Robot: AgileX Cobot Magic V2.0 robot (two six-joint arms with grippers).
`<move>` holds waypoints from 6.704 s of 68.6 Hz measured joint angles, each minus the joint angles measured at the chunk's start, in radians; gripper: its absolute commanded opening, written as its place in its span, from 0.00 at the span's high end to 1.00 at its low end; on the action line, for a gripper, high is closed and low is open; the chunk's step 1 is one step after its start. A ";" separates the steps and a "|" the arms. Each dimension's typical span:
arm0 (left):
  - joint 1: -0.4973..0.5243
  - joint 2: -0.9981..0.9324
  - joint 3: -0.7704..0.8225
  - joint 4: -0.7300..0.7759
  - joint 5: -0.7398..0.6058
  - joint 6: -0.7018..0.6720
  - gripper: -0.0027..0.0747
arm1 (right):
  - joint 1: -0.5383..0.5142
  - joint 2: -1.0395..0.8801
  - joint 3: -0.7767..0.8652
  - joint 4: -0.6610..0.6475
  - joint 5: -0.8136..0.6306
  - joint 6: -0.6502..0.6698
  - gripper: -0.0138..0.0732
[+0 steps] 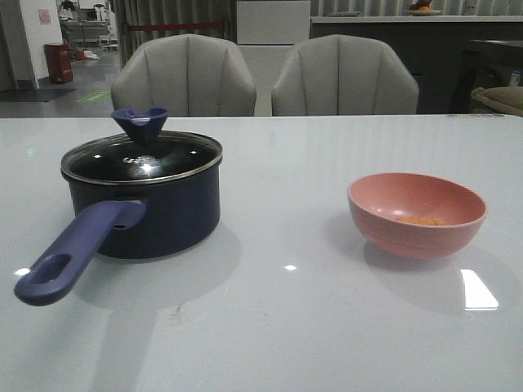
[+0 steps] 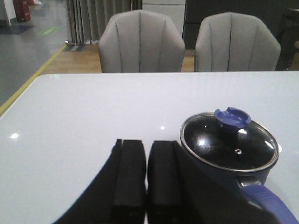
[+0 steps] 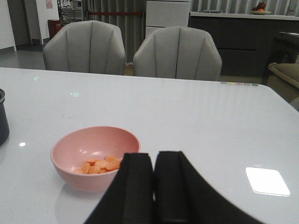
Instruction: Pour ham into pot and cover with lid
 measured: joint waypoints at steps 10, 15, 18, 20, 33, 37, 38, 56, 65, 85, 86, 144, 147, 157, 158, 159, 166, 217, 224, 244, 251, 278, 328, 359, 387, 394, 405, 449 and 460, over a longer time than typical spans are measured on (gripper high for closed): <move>0.000 0.036 -0.002 0.000 0.003 0.000 0.81 | 0.000 0.000 0.000 0.000 0.000 0.000 0.67; 0.000 0.040 -0.002 0.000 0.003 0.000 0.80 | 0.000 0.000 0.000 0.000 0.000 0.000 0.67; 0.000 0.040 -0.002 0.000 0.001 0.000 0.80 | 0.000 0.000 0.000 0.000 0.000 0.000 0.67; 0.000 0.040 -0.002 0.000 -0.001 0.000 0.78 | 0.000 0.000 0.000 0.000 0.000 0.000 0.67; 0.000 0.040 -0.002 0.002 -0.001 0.000 0.38 | 0.000 0.000 0.000 0.000 0.000 0.000 0.67; 0.000 0.040 -0.002 0.003 -0.001 0.000 0.22 | 0.000 0.000 0.000 0.000 0.000 0.000 0.67; 0.000 0.040 -0.002 0.003 -0.001 0.000 0.17 | 0.000 0.000 0.000 0.000 0.000 0.000 0.67; 0.000 0.047 -0.008 0.003 0.000 0.000 0.07 | 0.000 0.000 0.000 0.000 0.000 0.000 0.67; 0.000 0.122 -0.080 0.003 0.081 0.000 0.08 | 0.000 0.000 0.000 0.000 0.000 0.000 0.67; 0.000 0.478 -0.346 -0.072 0.269 0.000 0.08 | 0.000 0.000 0.000 0.000 -0.002 0.000 0.67; 0.000 0.497 -0.360 -0.075 0.277 0.000 0.08 | 0.000 0.000 0.000 0.000 -0.002 0.000 0.67; -0.362 1.379 -1.065 0.098 0.526 -0.286 0.17 | 0.000 0.000 0.000 0.000 -0.002 0.000 0.67; -0.370 1.407 -1.096 0.107 0.537 -0.306 0.15 | 0.000 0.000 0.000 0.000 -0.002 0.000 0.67; -0.374 1.485 -1.178 0.121 0.598 -0.334 0.13 | 0.000 0.000 0.000 0.000 -0.002 0.000 0.67; -0.374 1.488 -1.178 0.121 0.600 -0.334 0.13 | 0.000 0.000 0.000 0.000 -0.002 0.000 0.67; -0.374 1.496 -1.188 0.123 0.609 -0.335 0.13 | 0.000 0.000 0.000 0.000 -0.002 0.000 0.67; -0.374 1.538 -1.225 0.135 0.637 -0.354 0.13 | 0.000 0.000 0.000 0.000 -0.002 0.000 0.67; -0.374 1.730 -1.366 0.183 0.693 -0.464 0.16 | 0.000 0.000 0.000 0.000 -0.002 0.000 0.67; -0.371 1.746 -1.366 0.172 0.700 -0.464 0.26 | 0.000 0.000 0.000 0.000 -0.002 0.000 0.67; -0.371 1.751 -1.370 0.160 0.700 -0.464 0.51 | 0.000 0.000 0.000 0.000 -0.002 0.000 0.67; -0.370 1.751 -1.374 0.160 0.700 -0.464 0.51 | 0.000 0.000 0.000 0.000 -0.002 0.000 0.67; -0.370 1.703 -1.452 0.138 0.733 -0.447 0.51 | 0.000 0.000 0.000 0.000 -0.002 0.000 0.67; 0.073 1.463 -1.136 0.076 0.718 -0.074 0.51 | 0.000 0.000 0.000 0.000 -0.002 0.000 0.67; 0.150 1.466 -0.729 0.041 0.328 -0.028 0.51 | 0.000 0.000 0.000 0.000 -0.002 0.000 0.67; 0.150 1.502 -0.724 0.041 0.302 -0.026 0.37 | 0.000 0.000 0.000 0.000 -0.002 0.000 0.67; 0.150 1.502 -0.724 0.041 0.302 -0.026 0.29 | 0.000 0.000 0.000 0.000 -0.002 0.000 0.67; 0.150 1.502 -0.724 0.041 0.302 -0.026 0.25 | 0.000 0.000 0.000 0.000 -0.002 0.000 0.67; 0.131 1.424 -0.788 0.048 0.343 -0.025 0.16 | 0.000 0.000 0.000 0.000 -0.002 0.000 0.67; 0.094 1.246 -0.754 0.047 0.308 -0.008 0.16 | 0.000 0.000 0.000 0.000 -0.002 0.000 0.67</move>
